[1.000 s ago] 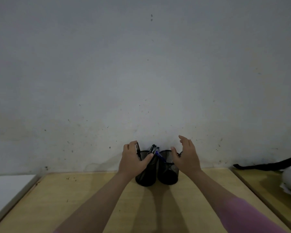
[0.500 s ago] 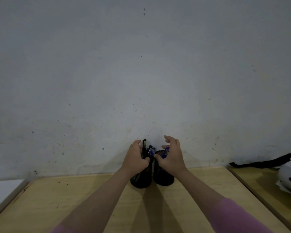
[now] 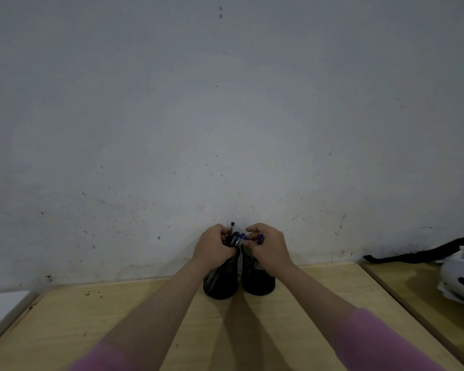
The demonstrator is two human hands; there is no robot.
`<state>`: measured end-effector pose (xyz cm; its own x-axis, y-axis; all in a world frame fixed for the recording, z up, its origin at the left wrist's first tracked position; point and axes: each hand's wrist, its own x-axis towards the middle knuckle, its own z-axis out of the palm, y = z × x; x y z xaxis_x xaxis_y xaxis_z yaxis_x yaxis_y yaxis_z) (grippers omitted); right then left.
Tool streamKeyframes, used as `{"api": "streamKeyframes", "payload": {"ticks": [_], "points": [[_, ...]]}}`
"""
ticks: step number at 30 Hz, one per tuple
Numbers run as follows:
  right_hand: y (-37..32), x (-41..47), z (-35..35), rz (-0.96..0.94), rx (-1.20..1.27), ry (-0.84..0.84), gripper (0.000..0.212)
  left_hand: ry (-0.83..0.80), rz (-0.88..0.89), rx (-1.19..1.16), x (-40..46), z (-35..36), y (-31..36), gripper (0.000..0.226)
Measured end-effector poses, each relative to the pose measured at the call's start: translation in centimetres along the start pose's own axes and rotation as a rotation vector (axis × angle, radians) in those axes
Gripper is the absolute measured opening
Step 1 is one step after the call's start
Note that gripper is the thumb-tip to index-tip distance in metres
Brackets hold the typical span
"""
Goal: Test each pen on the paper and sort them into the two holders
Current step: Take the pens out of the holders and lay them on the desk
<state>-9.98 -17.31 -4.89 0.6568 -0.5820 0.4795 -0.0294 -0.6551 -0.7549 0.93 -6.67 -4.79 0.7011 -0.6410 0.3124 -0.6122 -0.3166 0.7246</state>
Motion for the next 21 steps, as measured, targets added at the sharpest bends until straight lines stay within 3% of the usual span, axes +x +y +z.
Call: {"api": "streamKeyframes", "payload": {"ticks": [4,10,16,21], "points": [[0.1,0.2,-0.9,-0.004,-0.03,0.047,0.031,-0.052,0.029,0.046,0.3,-0.1,0.2,0.04],[0.1,0.5,-2.3,0.007,-0.013,0.092,0.03,-0.098,0.091,0.088,-0.1,0.4,0.6,0.008],[-0.2,0.3,-3.2,0.02,0.003,0.105,0.027,-0.109,0.009,-0.116,-0.3,-0.6,1.5,0.018],[-1.6,0.3,-4.2,-0.014,0.022,0.123,0.025,0.003,0.039,-0.234,-0.7,-2.0,2.1,0.024]]}}
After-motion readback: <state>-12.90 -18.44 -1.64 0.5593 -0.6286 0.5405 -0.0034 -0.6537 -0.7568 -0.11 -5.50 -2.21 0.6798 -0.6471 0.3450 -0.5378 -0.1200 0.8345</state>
